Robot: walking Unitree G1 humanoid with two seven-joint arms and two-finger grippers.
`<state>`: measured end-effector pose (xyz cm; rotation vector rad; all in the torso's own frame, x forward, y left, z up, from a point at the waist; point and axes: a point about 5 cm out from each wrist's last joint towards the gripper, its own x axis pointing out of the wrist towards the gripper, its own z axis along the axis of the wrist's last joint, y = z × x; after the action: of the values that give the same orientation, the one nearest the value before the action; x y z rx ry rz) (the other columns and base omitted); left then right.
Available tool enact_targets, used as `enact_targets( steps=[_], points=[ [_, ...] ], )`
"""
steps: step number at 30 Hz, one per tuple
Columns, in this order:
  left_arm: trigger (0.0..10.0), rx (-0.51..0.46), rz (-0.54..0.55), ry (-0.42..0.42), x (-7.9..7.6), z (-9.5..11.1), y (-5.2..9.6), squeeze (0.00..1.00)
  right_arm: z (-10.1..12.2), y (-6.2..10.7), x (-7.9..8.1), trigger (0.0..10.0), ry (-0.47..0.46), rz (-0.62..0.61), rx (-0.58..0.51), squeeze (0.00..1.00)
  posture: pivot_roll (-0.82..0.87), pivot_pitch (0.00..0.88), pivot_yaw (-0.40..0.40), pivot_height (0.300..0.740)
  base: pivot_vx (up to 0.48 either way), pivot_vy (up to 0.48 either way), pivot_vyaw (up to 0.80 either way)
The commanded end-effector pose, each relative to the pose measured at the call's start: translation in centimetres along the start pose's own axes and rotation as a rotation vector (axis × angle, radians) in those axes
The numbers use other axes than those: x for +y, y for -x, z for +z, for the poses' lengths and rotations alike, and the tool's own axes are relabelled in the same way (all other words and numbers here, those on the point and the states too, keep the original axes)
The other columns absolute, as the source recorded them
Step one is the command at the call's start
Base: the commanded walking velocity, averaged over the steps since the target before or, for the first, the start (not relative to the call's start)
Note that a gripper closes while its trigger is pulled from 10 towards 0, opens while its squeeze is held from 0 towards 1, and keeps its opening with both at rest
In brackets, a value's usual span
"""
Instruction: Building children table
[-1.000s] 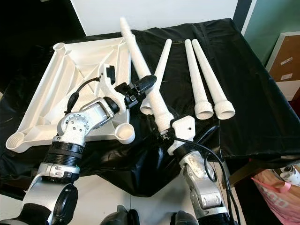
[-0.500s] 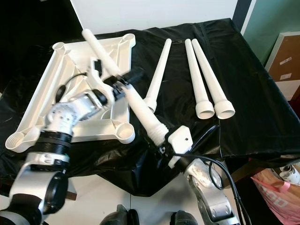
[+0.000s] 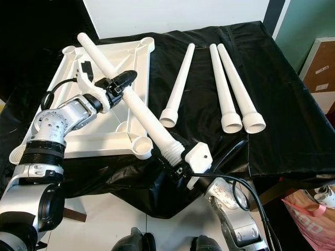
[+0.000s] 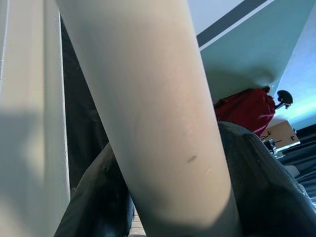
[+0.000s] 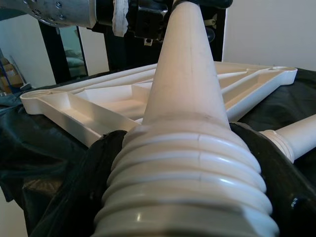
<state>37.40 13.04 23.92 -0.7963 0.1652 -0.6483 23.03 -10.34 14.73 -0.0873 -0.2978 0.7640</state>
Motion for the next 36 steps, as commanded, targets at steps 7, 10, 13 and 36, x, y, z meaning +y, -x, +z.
enact_targets(
  steps=[7, 10, 13, 36],
  points=[
    [10.0, -0.015, -0.363, -0.002, -1.5, 1.8, 0.5, 0.0, 0.3, -0.1, -0.4, 10.0, -0.034, -0.023, -0.018, 0.0, -0.01, 0.113, 0.111, 0.74, 0.0, 0.0, 0.0],
    [10.0, -0.022, -0.364, 0.008, -1.5, 2.0, 0.4, 0.0, 0.2, -0.1, -0.5, 10.0, -0.047, -0.029, -0.017, 1.0, -0.01, 0.114, 0.111, 0.74, 0.0, 0.0, 0.0],
    [10.0, -0.022, -0.364, 0.008, -1.5, 2.0, 0.4, 0.0, 0.2, -0.1, -0.5, 10.0, -0.047, -0.029, -0.017, 1.0, -0.01, 0.114, 0.111, 0.74, 0.0, 0.0, 0.0],
    [0.0, -0.049, -0.47, -0.184, -5.0, 2.9, 1.6, 0.0, 0.4, 0.2, -2.0, 10.0, -0.092, -0.076, 0.022, 0.0, 0.01, 0.118, 0.07, 0.74, 0.0, 0.0, 0.0]
  ],
)
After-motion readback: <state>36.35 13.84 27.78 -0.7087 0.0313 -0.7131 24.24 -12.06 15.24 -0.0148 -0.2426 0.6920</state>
